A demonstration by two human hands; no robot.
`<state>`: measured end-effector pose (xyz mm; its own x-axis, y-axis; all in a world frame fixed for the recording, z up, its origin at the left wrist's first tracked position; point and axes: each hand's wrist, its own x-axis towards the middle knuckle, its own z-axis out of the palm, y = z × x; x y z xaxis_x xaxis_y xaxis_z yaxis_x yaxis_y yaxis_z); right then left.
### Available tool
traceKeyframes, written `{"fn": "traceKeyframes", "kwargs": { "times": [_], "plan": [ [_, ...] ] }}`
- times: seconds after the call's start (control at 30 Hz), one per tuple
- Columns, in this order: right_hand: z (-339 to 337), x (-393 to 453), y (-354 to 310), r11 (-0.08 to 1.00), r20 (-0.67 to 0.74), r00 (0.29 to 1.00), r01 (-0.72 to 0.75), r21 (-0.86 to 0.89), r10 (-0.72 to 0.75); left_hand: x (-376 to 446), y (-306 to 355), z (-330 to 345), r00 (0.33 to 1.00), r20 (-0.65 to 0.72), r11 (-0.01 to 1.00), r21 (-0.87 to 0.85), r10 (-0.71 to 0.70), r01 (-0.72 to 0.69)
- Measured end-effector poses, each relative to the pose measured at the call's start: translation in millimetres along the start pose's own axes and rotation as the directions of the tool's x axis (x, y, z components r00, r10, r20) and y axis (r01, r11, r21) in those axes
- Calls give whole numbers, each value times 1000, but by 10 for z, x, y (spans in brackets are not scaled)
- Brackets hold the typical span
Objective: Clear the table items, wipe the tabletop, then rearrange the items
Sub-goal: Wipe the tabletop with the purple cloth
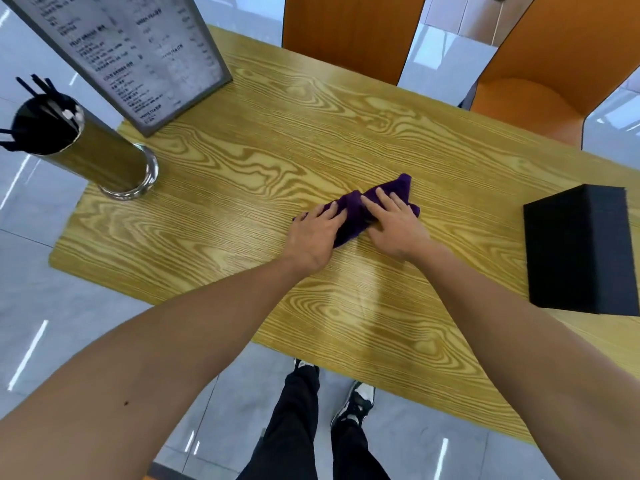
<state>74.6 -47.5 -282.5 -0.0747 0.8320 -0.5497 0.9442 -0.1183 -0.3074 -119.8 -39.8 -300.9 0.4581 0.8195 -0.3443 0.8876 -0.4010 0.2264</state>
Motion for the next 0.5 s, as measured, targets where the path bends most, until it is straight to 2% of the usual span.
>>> {"fn": "traceKeyframes", "kwargs": {
  "times": [0.23, 0.5],
  "plan": [
    [44, -199, -54, 996, 26, 999, 21, -88, -19, -166, 109, -16, 998, 40, 998, 1, -56, 56],
    [385, -812, -13, 988, 57, 998, 48, -147, -40, -786, 373, 269, 993, 56, 995, -21, -100, 101]
  ]
}}
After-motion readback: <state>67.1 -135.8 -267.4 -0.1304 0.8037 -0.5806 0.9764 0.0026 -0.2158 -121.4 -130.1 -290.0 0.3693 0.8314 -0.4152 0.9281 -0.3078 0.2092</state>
